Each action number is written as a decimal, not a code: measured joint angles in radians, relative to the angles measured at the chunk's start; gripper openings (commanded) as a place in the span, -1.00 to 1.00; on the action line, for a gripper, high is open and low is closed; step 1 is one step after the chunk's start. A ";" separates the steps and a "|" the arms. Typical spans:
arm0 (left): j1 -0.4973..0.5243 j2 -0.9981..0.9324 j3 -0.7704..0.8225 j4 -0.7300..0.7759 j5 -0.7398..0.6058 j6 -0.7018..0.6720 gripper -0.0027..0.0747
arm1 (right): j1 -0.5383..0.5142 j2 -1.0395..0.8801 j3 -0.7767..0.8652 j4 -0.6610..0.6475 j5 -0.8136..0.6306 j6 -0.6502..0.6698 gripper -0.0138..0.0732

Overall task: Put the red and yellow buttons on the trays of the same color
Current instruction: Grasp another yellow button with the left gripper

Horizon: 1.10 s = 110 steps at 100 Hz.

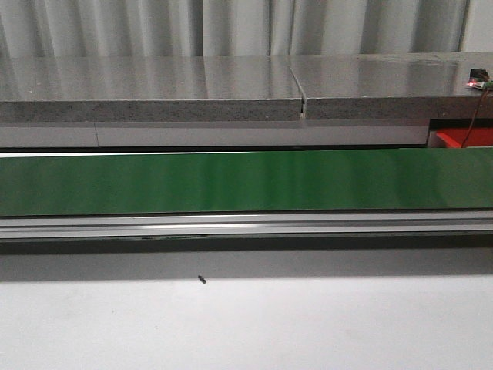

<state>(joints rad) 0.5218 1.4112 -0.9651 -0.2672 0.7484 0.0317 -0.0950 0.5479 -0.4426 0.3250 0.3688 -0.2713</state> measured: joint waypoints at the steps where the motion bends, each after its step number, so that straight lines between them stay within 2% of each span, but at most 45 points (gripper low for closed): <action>1: 0.002 0.009 -0.002 -0.001 0.002 -0.002 0.66 | 0.000 0.000 0.000 0.000 0.000 0.000 -0.83; 31: 0.030 0.149 -0.050 -0.002 0.002 -0.006 0.58 | 0.000 0.000 0.000 0.000 0.000 0.000 -0.83; 88: 0.030 0.294 -0.054 -0.003 -0.164 -0.006 0.57 | 0.000 0.000 0.000 0.000 0.000 0.000 -0.83; 100: 0.030 0.319 -0.054 -0.003 -0.194 -0.006 0.33 | 0.000 0.000 0.000 0.000 0.000 0.000 -0.83; 110: 0.030 0.334 -0.054 -0.005 -0.207 -0.006 -0.02 | 0.000 0.000 0.000 0.000 0.000 0.000 -0.83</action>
<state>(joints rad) 0.5519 1.7456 -1.0195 -0.2726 0.5410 0.0254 -0.0950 0.5479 -0.4426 0.3250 0.3688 -0.2713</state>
